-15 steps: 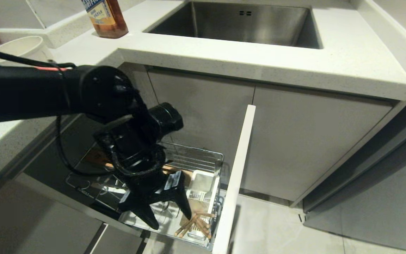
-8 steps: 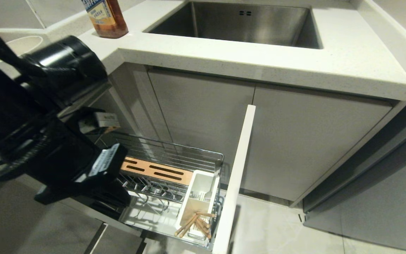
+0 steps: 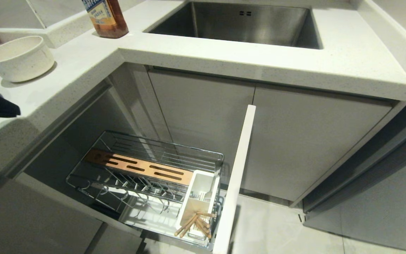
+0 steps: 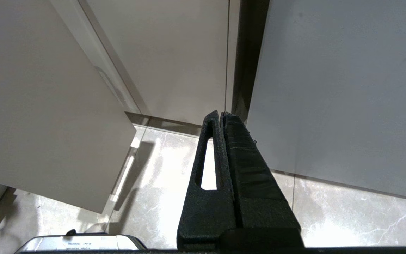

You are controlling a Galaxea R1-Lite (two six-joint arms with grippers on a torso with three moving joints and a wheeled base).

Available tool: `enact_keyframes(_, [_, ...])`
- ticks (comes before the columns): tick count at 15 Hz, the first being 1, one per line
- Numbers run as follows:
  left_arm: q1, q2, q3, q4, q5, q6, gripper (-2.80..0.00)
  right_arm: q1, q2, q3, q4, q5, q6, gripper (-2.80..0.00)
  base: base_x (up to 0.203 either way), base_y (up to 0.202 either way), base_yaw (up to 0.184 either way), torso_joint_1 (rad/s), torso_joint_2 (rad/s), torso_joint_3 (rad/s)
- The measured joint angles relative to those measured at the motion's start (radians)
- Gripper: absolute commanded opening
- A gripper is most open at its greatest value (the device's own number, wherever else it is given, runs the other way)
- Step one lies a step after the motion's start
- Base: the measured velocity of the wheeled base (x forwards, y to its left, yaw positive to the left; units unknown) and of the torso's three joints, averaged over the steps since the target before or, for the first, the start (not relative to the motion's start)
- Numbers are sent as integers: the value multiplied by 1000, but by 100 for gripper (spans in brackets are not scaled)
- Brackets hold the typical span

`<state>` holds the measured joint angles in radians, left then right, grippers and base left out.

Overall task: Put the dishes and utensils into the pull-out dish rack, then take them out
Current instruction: Pick up the spoon and place it in the cupboard

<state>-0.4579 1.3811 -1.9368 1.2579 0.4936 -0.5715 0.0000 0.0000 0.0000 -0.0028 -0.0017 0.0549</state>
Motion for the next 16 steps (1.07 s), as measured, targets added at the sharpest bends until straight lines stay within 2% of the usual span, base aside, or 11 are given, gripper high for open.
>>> enact_keyframes(1, [44, -5, -6, -11, 48, 6, -280, 0, 0, 0, 0, 0, 0, -280, 0, 0, 0, 0, 0, 0])
enact_keyframes(3, [162, -16, -11, -24, 86, 26, -280, 0, 0, 0, 0, 0, 0, -280, 0, 0, 0, 0, 0, 0])
enact_keyframes(5, [300, -30, -12, -59, 78, 66, -280, 0, 0, 0, 0, 0, 0, -280, 0, 0, 0, 0, 0, 0])
enact_keyframes(7, [447, -46, -14, -110, 30, 121, -280, 0, 0, 0, 0, 0, 0, -280, 0, 0, 0, 0, 0, 0])
enact_keyframes(9, [595, -57, -14, -143, -73, 176, -280, 0, 0, 0, 0, 0, 0, -280, 0, 0, 0, 0, 0, 0])
enact_keyframes(13, [899, -60, -14, -153, -402, 294, -280, 0, 0, 0, 0, 0, 0, -280, 0, 0, 0, 0, 0, 0])
enact_keyframes(14, [943, -57, -14, -139, -466, 314, -169, 0, 0, 0, 0, 0, 0, -280, 0, 0, 0, 0, 0, 0])
enact_keyframes(15, [971, -54, -13, -123, -501, 319, 0, 0, 0, 0, 0, 0, 0, -280, 0, 0, 0, 0, 0, 0])
enact_keyframes(16, [992, -51, -10, -118, -508, 318, 0, 0, 0, 0, 0, 0, 0, -280, 0, 0, 0, 0, 0, 0])
